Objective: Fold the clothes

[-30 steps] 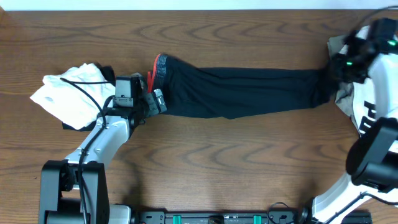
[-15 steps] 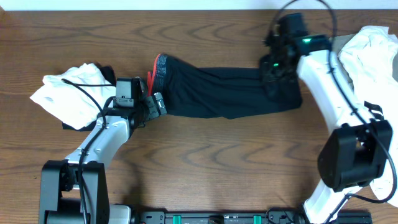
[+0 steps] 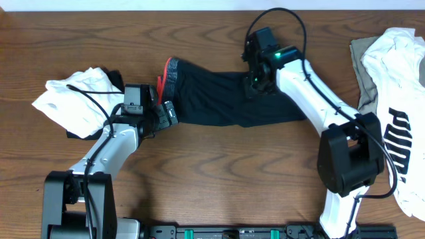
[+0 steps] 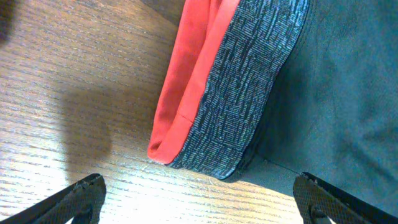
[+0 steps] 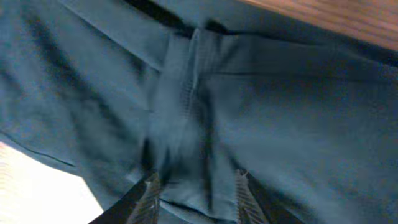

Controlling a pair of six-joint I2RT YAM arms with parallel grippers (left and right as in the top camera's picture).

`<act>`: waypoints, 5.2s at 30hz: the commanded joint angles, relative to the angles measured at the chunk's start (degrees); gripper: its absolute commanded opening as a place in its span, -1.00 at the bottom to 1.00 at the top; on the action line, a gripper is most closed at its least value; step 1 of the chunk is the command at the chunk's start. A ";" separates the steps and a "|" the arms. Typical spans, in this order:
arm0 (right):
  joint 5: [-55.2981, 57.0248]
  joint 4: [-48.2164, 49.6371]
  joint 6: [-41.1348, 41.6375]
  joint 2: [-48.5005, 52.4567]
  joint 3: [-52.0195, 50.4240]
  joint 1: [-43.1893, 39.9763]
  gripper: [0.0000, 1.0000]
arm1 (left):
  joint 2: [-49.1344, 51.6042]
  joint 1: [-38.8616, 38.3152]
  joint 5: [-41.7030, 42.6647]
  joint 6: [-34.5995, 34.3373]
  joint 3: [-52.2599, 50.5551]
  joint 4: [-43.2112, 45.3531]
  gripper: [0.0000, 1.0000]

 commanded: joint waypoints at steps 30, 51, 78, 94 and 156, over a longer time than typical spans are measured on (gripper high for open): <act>0.42 -10.91 -0.55 -0.26 0.09 -7.54 -0.21 | 6.82 2.86 1.16 4.35 0.92 25.57 0.96; 0.42 -11.87 -0.55 -3.10 0.09 -7.56 -0.22 | 20.37 4.39 23.34 1.97 1.18 27.76 0.03; 6.38 -17.68 -0.57 -19.23 0.11 -17.64 -0.19 | -1.79 16.09 23.30 -0.46 1.38 11.56 -0.88; 6.34 -24.76 -1.84 -25.86 0.09 -27.15 -0.20 | -9.38 17.79 33.70 -0.74 9.49 11.17 -0.88; -6.95 -30.01 -9.84 -25.86 0.09 -25.81 -0.21 | 6.64 -24.46 11.21 -4.22 12.96 38.21 0.22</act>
